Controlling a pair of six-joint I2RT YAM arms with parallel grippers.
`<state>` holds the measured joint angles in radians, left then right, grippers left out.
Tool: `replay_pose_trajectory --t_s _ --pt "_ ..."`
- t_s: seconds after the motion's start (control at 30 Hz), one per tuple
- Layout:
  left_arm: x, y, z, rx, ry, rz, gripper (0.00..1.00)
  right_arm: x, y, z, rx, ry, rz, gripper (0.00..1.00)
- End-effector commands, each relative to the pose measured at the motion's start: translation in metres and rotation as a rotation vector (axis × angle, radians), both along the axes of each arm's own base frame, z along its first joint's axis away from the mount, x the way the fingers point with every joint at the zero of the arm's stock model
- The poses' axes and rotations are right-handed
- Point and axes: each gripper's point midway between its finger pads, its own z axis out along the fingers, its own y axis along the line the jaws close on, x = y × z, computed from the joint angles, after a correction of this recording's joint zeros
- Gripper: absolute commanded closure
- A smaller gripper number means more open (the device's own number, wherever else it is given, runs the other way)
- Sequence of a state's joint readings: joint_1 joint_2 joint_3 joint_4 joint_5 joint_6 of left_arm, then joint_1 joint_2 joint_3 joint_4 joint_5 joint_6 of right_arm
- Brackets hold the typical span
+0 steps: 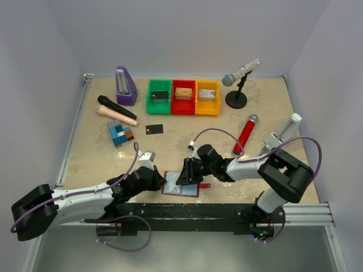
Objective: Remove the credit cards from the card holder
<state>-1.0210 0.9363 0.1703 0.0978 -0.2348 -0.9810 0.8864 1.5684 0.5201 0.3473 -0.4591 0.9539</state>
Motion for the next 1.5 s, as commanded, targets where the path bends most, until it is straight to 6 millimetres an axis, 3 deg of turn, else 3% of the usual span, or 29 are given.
replay_pose_trajectory --t_s 0.0,0.4,0.83,1.03,1.47 --pt "-0.001 0.003 -0.003 -0.022 0.008 0.02 1.0 0.004 0.006 0.004 0.032 -0.011 -0.022 0.6" --pt "-0.007 0.007 -0.014 -0.032 0.034 0.023 1.0 0.006 0.004 -0.001 0.024 0.028 -0.066 0.61" --pt "-0.003 0.013 -0.006 -0.042 0.003 0.058 1.0 0.007 -0.007 -0.014 -0.035 0.053 -0.107 0.59" --pt "0.0 0.01 0.002 -0.052 -0.016 0.055 1.0 0.01 0.003 -0.001 0.052 0.026 -0.09 0.6" --pt "-0.004 0.009 -0.006 -0.052 0.008 0.044 1.0 0.015 0.012 0.012 0.168 0.02 -0.095 0.61"
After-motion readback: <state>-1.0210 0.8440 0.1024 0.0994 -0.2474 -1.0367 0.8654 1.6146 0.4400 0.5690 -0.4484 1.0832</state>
